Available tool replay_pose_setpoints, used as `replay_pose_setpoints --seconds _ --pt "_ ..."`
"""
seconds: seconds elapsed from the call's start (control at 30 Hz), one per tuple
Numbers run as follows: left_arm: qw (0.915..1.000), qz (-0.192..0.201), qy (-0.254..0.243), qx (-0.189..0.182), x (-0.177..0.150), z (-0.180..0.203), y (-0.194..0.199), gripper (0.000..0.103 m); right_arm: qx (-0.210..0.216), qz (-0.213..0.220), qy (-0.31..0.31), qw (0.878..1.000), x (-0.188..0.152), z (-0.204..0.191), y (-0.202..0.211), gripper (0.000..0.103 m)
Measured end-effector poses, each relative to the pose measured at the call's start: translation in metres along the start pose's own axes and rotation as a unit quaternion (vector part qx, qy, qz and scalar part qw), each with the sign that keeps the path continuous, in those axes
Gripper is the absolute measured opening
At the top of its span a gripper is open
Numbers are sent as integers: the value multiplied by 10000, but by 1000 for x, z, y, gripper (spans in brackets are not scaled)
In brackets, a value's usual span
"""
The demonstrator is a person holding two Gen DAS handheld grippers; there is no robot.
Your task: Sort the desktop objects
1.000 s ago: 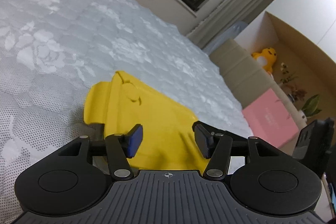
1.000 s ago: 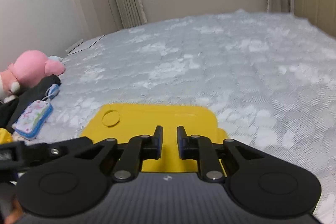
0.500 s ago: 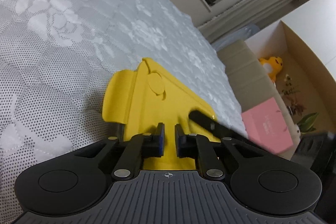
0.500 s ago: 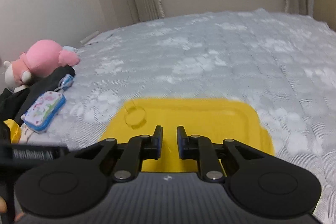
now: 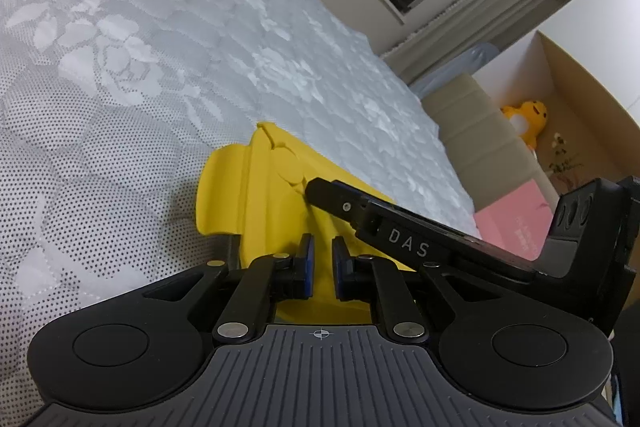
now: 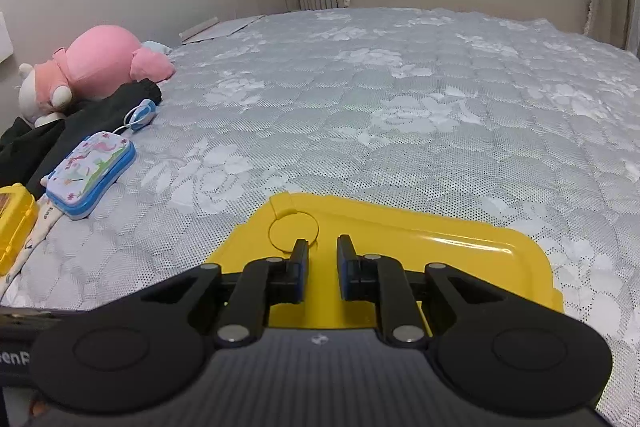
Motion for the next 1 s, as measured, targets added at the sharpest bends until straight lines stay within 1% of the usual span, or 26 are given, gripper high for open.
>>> replay_pose_setpoints --seconds 0.13,0.2,0.27,0.3,0.37,0.4,0.43,0.5,0.53,0.57,0.6,0.63,0.73,0.8,0.83,1.0 --pt "10000 2 5 -68 0 0 0 11 93 140 -122 9998 -2 4 5 18" --pt "9999 -45 4 -110 0 -1 0 11 177 248 -378 9988 -2 9 15 18" --pt "9999 -33 51 -126 0 -2 0 10 124 306 -546 9980 -1 14 29 18" --pt "9999 -24 76 -133 1 -3 0 10 9 349 -511 9981 0 16 36 18" --pt "9998 39 146 -123 2 -4 1 10 -448 368 -131 9982 -1 18 49 18" --pt "9997 120 178 -66 3 -6 2 10 -569 331 -48 9978 -2 20 54 18" --pt "9997 184 186 -13 4 -6 4 10 -600 295 -61 9977 -4 23 57 18" --pt "9998 179 121 35 5 -6 3 10 -593 194 -155 9979 -9 30 60 20" --pt "9998 170 90 62 5 -6 2 9 -467 87 -328 9983 -12 34 57 21" --pt "9997 190 107 51 5 -5 2 8 -362 59 -423 9984 -15 38 54 25" --pt "9997 193 111 43 5 -5 3 8 -292 116 -426 9986 -17 40 52 28" --pt "9998 189 96 54 5 -6 2 8 -245 161 -389 9988 -17 41 49 28" --pt "9998 160 142 35 6 -8 1 7 -285 179 -308 9990 -15 38 45 29" --pt "9997 143 183 10 7 -10 1 6 -278 152 -197 9993 -15 34 42 41" --pt "9997 141 189 5 7 -10 0 6 -278 144 -108 9995 -16 31 41 43" --pt "9997 148 191 4 7 -11 -1 6 -568 251 346 9975 -26 18 36 45"
Point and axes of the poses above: each gripper's, at about its wrist camera, not at the fingertips, and y roughly against the way its jaws point, z to its right, x to its top, the point moved 4 cm from there along -y, roughly the way its jaws point, and after that the axes turned 15 degrees about x, right-handed, at the moved point
